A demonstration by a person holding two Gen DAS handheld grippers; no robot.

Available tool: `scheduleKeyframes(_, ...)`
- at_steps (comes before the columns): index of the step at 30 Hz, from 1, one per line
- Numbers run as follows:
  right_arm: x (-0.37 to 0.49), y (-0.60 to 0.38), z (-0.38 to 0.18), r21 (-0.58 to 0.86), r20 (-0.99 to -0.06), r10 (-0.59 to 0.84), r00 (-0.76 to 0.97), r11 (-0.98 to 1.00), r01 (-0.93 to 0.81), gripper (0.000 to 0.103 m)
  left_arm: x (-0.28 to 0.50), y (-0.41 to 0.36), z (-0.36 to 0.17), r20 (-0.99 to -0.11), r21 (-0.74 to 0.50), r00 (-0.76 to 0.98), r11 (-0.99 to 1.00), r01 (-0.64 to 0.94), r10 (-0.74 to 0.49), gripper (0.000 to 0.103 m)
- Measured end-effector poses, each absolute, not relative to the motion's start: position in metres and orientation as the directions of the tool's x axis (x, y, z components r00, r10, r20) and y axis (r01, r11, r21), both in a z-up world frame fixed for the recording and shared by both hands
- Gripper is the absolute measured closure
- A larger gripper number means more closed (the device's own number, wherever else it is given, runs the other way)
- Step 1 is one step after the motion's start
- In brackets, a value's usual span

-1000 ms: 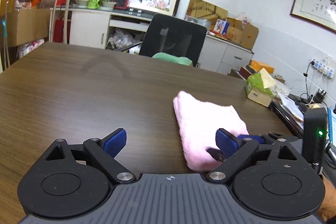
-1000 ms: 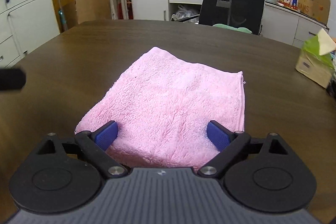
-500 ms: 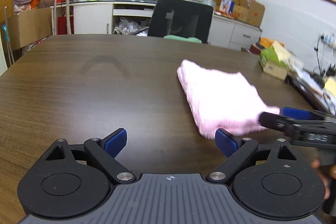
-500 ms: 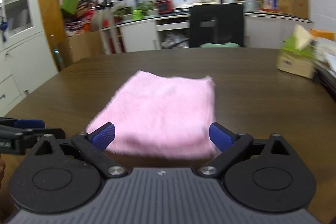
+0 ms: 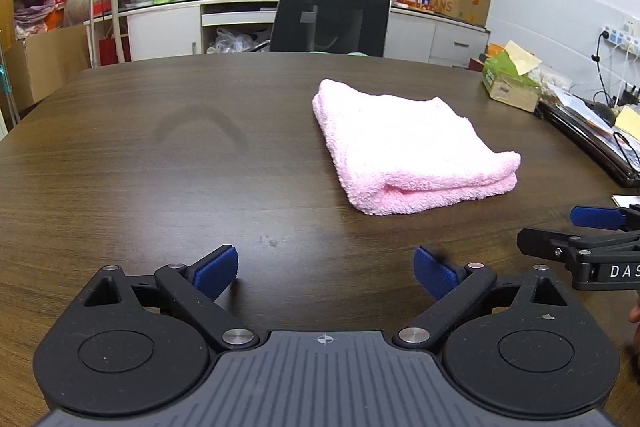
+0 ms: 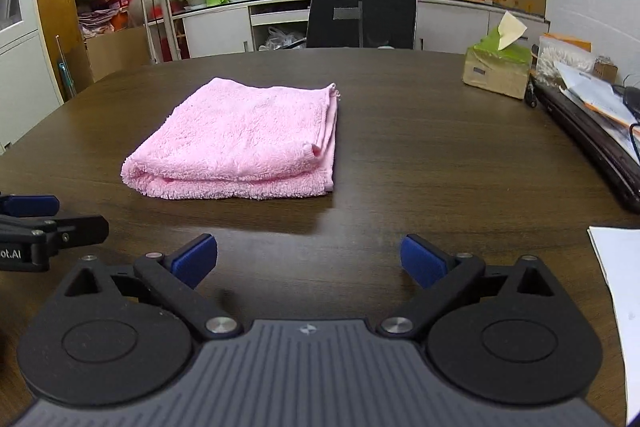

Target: Fold towel

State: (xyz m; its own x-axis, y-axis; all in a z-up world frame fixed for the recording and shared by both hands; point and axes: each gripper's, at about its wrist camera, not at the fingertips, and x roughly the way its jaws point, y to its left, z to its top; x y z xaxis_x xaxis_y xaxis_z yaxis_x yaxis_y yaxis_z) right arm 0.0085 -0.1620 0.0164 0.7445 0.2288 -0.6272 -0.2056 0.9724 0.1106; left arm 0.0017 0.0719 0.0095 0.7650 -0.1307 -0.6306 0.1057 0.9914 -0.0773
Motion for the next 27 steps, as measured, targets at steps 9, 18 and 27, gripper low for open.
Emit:
scheduleKeyframes(9, 0.009, -0.161, 0.014, 0.07, -0.647, 0.186, 0.739, 0.98, -0.186, 0.001, 0.004, 0.066, 0.004, -0.634, -0.066, 0.766, 0.994, 0.083, -0.106, 0.0)
scheduleKeyframes(18, 0.016, -0.16, 0.012, 0.023, -0.658, 0.156, 0.737, 0.982, -0.187, 0.001, 0.009, 0.054, 0.003, -0.635, -0.054, 0.769, 0.997, 0.052, -0.075, 0.0)
scheduleKeyframes(27, 0.032, -0.168, 0.01, 0.02, -0.659, 0.156, 0.736, 0.982, -0.19, 0.0, 0.019, 0.04, 0.001, -0.651, 0.007, 0.758, 0.999, 0.033, -0.021, 0.0)
